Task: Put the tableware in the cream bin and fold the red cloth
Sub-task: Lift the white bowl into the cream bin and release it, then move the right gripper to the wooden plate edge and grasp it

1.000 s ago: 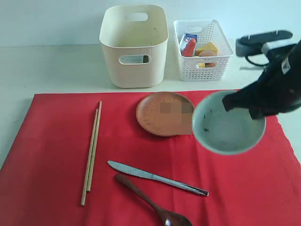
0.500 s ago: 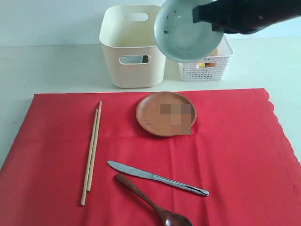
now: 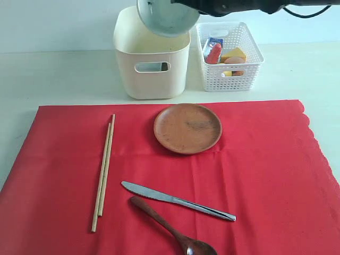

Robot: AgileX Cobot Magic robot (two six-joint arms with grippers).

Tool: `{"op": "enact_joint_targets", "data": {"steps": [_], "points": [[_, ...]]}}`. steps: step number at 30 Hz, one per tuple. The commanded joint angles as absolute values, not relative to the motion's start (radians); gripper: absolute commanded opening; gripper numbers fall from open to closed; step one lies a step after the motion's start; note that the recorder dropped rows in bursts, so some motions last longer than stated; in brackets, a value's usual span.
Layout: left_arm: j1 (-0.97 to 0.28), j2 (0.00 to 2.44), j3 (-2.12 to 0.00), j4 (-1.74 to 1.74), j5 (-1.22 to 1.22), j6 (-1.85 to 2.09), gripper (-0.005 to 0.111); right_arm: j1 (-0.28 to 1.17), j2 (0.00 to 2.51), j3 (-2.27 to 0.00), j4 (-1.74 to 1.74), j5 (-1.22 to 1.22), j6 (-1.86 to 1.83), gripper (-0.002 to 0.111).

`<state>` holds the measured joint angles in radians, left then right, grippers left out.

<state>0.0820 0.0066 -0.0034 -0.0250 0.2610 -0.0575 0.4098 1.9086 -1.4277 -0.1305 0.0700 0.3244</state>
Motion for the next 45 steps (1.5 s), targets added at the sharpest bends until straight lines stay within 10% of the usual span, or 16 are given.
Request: {"op": "enact_joint_targets", "data": {"steps": [1,17,33,45], "points": [[0.077,0.0,0.0,-0.032,0.258,-0.055,0.003,0.407,2.026,-1.546,-0.134,0.044,0.317,0.0],[0.077,0.0,0.0,-0.032,0.258,-0.055,0.003,0.407,2.06,-1.613,-0.134,0.13,0.317,0.057],[0.077,0.0,0.0,-0.032,0.258,-0.055,0.003,0.407,1.838,-1.613,-0.286,0.62,0.315,0.051],[0.077,0.0,0.0,-0.032,0.258,-0.055,0.003,0.407,1.768,-1.611,-0.16,0.921,0.162,0.0]]}}
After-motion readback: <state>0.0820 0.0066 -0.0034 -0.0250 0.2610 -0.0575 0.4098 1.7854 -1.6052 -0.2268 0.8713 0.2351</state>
